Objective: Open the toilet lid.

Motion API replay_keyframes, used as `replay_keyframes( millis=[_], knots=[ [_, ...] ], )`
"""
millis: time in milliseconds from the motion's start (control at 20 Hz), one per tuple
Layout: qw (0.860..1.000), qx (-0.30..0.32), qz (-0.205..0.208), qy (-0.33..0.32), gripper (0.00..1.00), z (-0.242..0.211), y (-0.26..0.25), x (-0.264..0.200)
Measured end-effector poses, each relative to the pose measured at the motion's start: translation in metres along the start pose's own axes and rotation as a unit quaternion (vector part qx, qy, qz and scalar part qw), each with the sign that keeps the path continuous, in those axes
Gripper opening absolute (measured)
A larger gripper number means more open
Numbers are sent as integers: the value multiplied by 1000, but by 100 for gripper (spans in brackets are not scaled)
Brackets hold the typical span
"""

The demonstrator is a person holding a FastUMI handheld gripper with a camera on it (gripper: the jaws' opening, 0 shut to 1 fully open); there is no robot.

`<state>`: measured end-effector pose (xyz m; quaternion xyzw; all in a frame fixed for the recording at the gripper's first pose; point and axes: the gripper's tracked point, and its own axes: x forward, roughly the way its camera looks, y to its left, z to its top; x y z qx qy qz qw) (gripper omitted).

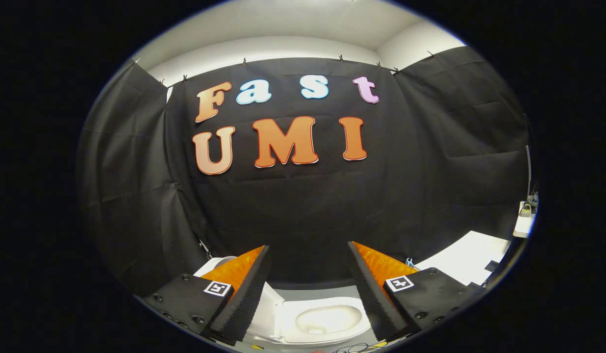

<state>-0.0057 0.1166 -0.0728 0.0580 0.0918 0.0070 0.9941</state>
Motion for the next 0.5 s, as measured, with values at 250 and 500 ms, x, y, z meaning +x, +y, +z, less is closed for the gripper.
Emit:
replay_keyframes(
  millis=[250,500],
  knots=[
    [1000,0,-4,-1,99,1,-3,0],
    [1000,1,-5,-1,99,-1,-6,0]
  ],
)
